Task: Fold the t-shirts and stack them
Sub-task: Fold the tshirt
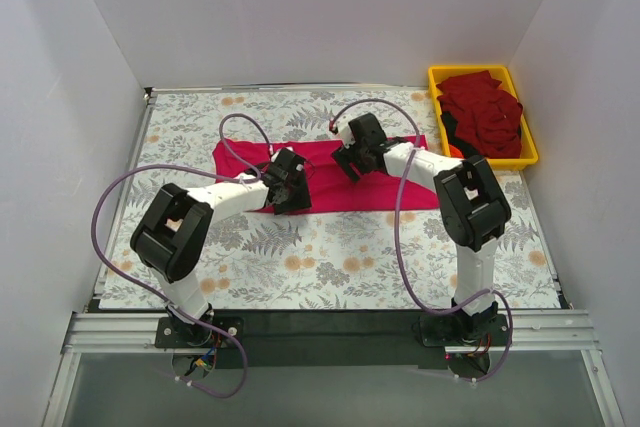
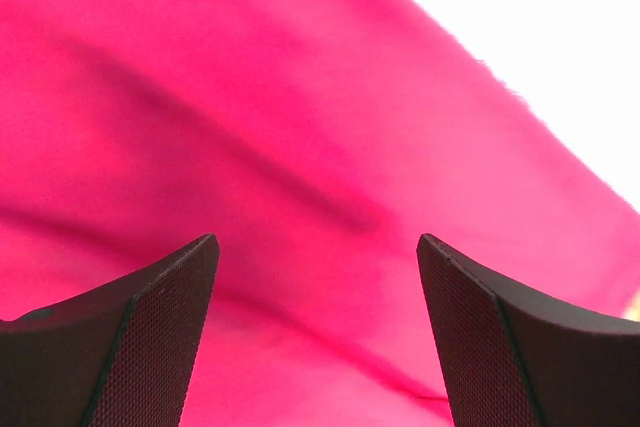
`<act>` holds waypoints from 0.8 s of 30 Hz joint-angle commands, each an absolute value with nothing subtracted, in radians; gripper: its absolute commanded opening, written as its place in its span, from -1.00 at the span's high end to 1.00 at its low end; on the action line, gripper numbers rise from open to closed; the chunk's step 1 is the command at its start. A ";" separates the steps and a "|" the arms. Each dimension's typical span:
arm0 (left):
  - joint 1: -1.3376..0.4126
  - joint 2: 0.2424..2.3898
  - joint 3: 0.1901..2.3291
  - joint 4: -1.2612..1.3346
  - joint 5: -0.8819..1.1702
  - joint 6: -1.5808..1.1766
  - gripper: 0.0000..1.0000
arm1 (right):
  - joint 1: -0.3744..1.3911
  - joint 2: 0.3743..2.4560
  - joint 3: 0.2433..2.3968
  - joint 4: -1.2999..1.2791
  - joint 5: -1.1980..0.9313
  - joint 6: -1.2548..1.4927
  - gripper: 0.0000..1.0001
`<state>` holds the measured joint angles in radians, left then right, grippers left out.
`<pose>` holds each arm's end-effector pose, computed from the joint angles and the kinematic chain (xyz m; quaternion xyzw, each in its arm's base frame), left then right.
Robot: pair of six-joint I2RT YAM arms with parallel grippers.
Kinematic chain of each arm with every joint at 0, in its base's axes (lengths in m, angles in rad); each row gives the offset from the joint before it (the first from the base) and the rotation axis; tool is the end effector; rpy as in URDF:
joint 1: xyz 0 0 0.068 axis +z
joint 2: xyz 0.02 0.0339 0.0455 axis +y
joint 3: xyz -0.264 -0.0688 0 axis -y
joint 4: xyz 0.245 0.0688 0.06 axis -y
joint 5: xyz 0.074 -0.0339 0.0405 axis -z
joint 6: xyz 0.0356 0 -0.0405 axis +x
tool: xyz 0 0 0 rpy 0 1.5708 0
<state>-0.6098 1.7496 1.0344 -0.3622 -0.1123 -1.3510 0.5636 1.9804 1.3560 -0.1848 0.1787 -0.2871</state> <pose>0.2835 -0.1932 0.1616 -0.3634 0.8975 -0.1722 0.1809 0.3704 0.2266 0.1822 -0.3513 0.8560 -0.0310 0.3781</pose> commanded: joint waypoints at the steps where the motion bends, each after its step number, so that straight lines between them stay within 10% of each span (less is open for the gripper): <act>1: -0.611 1.704 1.002 -0.423 -0.129 -1.350 0.06 | 0.505 1.994 1.422 -0.175 0.261 -0.266 -0.46; 14: -0.607 1.611 1.100 -0.459 -0.158 -1.393 -0.36 | 0.350 1.741 1.209 -0.219 0.023 0.148 -0.24; 24: -0.332 1.480 0.990 -0.469 -0.223 -1.454 -0.26 | 0.158 1.542 0.924 -0.175 -0.120 0.336 -0.15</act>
<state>-0.4397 1.5181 1.0443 -0.4503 -0.1833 -1.4296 0.1940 1.5757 0.9852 -0.2062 -0.0467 0.2413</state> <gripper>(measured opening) 0.643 0.581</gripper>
